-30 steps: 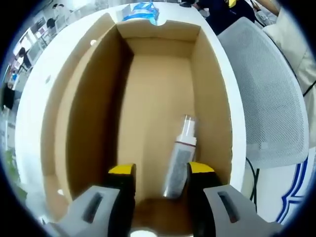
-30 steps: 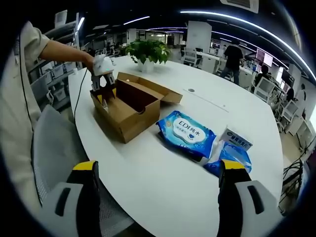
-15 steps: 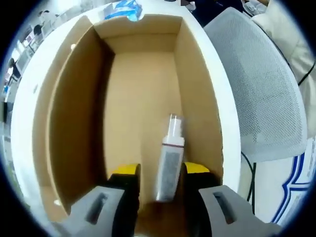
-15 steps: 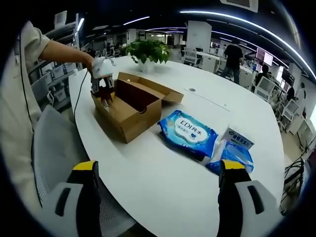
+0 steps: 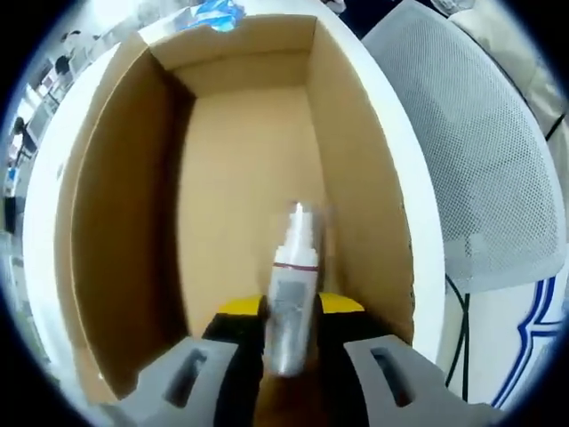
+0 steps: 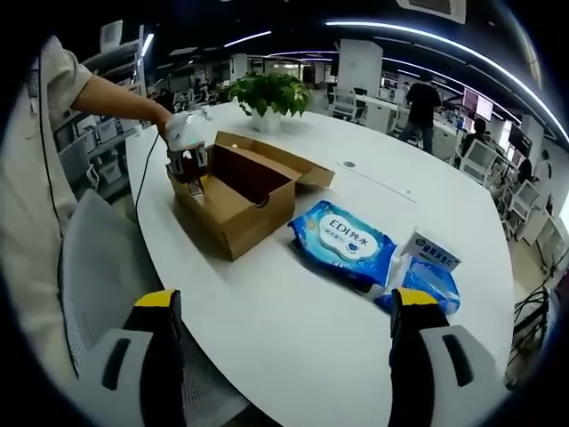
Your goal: Operate the shoe box by opening the lid, removing the specified soft item, and placing it in the target area until the item is outside and the box remains undamaged.
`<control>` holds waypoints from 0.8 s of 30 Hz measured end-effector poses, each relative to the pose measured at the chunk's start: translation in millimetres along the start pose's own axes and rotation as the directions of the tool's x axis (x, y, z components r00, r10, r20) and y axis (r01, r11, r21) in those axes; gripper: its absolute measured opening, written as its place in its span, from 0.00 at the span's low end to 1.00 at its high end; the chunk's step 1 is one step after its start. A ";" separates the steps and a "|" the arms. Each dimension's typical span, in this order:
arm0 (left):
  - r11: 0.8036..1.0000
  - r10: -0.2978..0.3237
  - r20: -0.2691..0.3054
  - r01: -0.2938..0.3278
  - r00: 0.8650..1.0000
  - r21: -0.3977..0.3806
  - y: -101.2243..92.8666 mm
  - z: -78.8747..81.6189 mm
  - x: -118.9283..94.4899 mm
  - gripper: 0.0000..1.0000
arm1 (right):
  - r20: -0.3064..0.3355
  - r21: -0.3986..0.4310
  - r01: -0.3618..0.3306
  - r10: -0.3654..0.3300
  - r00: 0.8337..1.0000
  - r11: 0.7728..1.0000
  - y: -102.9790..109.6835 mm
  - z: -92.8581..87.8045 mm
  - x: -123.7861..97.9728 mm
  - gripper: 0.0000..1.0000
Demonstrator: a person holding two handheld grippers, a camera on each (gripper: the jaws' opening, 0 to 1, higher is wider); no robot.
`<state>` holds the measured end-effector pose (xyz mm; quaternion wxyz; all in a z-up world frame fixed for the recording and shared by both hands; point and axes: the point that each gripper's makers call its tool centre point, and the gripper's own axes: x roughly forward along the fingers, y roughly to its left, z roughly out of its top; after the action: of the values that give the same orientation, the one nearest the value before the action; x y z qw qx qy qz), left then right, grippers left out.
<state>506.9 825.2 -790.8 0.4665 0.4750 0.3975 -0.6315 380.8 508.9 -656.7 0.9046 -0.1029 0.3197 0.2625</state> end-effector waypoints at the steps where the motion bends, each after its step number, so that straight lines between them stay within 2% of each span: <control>1: 1.000 0.007 0.005 -0.007 1.000 -0.007 0.7 0.8 0.0 0.19 | 0.002 -0.001 -0.001 0.001 1.000 1.000 0.6 0.4 0.1 0.92; 10: 0.998 0.051 0.027 -0.050 0.998 -0.039 5.3 4.3 -2.6 0.17 | 0.032 -0.009 -0.010 0.010 0.999 1.000 3.7 5.9 0.0 0.88; 17: 0.994 0.096 0.068 -0.092 0.993 -0.058 11.5 18.3 -13.1 0.17 | 0.049 -0.014 -0.015 0.016 0.999 1.000 5.7 10.3 -0.4 0.85; 24: 0.989 0.139 0.134 -0.130 0.981 -0.076 14.1 36.1 -27.8 0.17 | 0.069 -0.029 -0.024 0.026 0.997 0.999 10.1 16.7 1.3 0.82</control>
<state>515.4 793.5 -756.2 0.5502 0.4397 0.3522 -0.6164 384.9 523.9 -644.8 0.9103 -0.1024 0.2855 0.2817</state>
